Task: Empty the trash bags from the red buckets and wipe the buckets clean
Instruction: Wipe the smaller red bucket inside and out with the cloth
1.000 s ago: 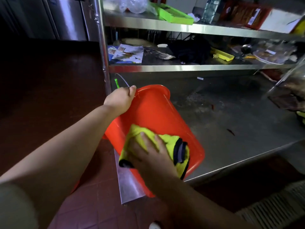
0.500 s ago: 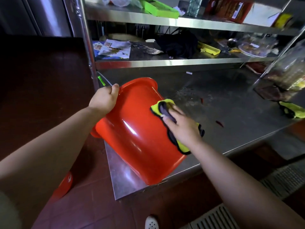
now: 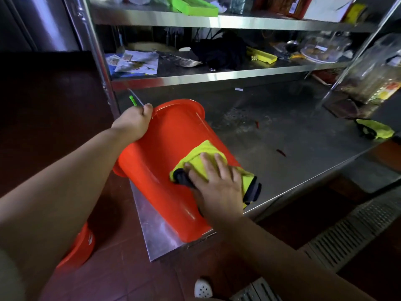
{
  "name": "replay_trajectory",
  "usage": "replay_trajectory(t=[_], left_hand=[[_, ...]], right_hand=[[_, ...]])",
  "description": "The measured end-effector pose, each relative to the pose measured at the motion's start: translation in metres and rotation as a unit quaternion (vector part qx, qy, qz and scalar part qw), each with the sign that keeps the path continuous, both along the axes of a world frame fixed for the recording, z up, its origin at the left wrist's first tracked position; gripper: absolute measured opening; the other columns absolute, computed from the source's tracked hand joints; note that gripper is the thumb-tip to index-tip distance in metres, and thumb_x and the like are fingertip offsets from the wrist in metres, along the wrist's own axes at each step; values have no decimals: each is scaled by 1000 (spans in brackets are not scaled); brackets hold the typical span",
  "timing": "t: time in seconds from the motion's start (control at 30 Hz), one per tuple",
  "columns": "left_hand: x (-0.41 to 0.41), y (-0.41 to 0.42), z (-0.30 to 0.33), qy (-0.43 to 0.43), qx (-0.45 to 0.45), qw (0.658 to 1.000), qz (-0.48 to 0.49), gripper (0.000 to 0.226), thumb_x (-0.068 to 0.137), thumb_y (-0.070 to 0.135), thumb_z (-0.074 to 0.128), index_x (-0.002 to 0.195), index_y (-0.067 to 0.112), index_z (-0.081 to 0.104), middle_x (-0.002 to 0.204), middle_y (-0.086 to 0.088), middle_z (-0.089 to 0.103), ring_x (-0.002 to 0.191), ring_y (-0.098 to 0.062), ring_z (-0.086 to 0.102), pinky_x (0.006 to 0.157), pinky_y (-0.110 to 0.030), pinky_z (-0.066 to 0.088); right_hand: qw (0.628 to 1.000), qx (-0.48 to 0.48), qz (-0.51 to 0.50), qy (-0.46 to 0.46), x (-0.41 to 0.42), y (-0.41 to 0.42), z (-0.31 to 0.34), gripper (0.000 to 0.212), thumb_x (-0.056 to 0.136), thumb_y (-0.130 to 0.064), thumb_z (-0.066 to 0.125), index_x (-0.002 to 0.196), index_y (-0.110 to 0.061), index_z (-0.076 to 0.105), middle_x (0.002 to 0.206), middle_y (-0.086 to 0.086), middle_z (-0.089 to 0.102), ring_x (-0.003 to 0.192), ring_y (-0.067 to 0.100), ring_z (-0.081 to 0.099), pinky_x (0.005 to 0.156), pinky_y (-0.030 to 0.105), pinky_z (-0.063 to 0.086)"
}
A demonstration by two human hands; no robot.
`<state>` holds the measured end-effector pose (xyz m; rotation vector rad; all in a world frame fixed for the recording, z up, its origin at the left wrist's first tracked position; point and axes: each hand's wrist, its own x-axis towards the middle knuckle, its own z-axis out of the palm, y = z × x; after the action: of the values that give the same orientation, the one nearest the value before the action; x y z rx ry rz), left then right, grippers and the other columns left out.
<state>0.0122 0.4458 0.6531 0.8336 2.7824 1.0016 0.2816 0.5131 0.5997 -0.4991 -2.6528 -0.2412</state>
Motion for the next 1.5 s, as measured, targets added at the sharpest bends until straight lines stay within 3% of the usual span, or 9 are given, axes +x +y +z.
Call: replay_trajectory(t=[0.23,0.37,0.57,0.77,0.97,1.1,1.2,1.3,1.5], left_hand=[[4,13,6,5,3,1000,14,48,95,46,23,79,10,51,84,-12,52,82,-29,48,75,-34,36],[8,3,-1,0,50,998,28,53,94,46,27,70,6,53,66,-8,50,71,-31,49,67,-33,33],[1,-28,-25,-79,158,983,55,48,85,53,36,56,15,44,53,1,41,52,-19,39,57,-35,31],[10,-62,-32,-115,156,973,128,53,86,58,32,63,13,47,66,-6,51,71,-27,49,71,-39,37],[11,-86,-29,-298,189,888,294,80,64,66,61,117,6,60,124,-21,58,113,-41,55,100,-49,44],[14,-92,-9,-94,103,907,398,81,72,42,75,133,2,39,137,-19,42,130,-34,35,104,-40,31],[19,-84,-4,7,148,967,209,28,91,37,53,98,13,65,99,-12,65,101,-31,58,85,-35,41],[22,-86,-5,-4,81,981,175,57,95,54,31,59,15,50,61,-1,55,68,-27,53,64,-33,35],[27,-87,-13,-40,83,980,174,59,95,51,31,55,11,47,58,-2,52,65,-28,52,66,-32,33]], right_hand=[[974,121,190,-20,7,-26,-25,24,94,-35,51,116,-34,61,131,-3,56,129,31,44,102,50,35],[987,66,147,-8,7,0,-3,30,92,-41,46,119,-39,59,135,-7,54,129,29,47,96,47,41],[993,-110,30,41,-9,47,20,35,90,-48,47,114,-29,62,140,-2,50,119,25,55,82,38,50],[913,-400,-74,24,-21,77,24,34,91,-56,39,124,-48,42,114,-9,63,103,23,59,71,30,38],[943,-324,19,68,-23,47,26,26,94,-40,44,120,-36,50,110,-12,60,97,16,56,73,35,48],[973,-226,16,53,-23,26,29,28,95,-36,47,119,-24,55,114,-6,58,98,20,54,73,35,47],[986,-162,21,31,-21,6,28,31,92,-36,54,117,-19,60,128,3,57,106,29,57,78,38,47],[992,-125,25,-8,-17,-16,31,34,89,-39,55,118,-24,61,141,8,49,120,34,51,84,45,46],[964,47,228,-130,-26,-74,29,40,89,-42,39,127,-38,52,149,6,39,137,38,32,105,57,31]])
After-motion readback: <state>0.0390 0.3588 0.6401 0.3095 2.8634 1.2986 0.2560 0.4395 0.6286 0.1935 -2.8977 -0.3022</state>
